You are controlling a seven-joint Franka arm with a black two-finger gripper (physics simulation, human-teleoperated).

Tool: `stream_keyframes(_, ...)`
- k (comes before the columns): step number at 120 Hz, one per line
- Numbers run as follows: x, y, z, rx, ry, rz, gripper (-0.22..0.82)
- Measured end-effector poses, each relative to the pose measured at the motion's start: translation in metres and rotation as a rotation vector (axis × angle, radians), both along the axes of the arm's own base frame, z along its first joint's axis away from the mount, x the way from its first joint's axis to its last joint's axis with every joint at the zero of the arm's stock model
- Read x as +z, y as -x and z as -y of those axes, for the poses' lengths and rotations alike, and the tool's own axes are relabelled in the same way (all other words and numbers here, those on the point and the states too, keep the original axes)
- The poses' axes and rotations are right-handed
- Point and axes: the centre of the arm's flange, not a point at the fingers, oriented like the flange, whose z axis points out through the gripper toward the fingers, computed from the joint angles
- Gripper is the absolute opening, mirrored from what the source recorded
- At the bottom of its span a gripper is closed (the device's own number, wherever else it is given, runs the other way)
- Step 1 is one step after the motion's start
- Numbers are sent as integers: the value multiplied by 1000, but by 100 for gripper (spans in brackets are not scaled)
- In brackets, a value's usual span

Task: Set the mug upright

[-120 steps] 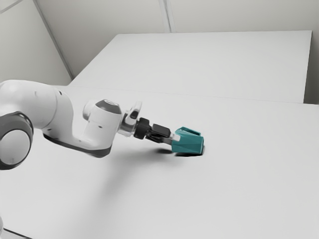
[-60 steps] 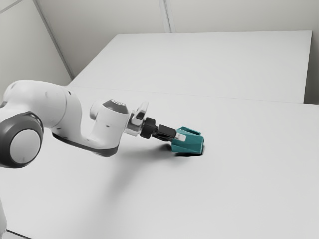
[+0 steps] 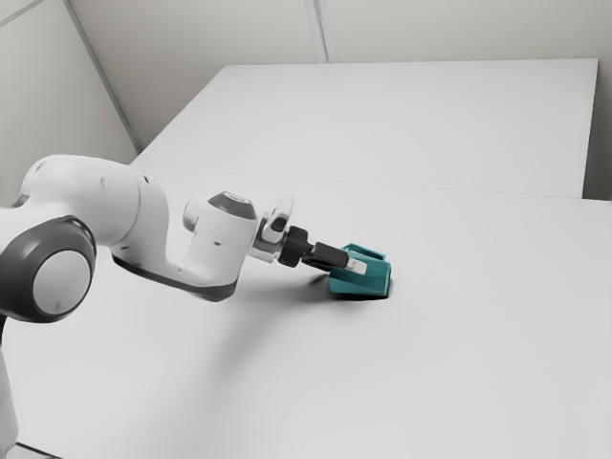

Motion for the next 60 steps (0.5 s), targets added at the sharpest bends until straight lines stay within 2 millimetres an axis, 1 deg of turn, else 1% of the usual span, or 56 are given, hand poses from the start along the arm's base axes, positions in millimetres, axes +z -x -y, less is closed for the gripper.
stream_keyframes(42, 2, -1, -1, -3, -1, 13, 13)
stream_keyframes(60, 4, -1, -1, -4, -1, 18, 1)
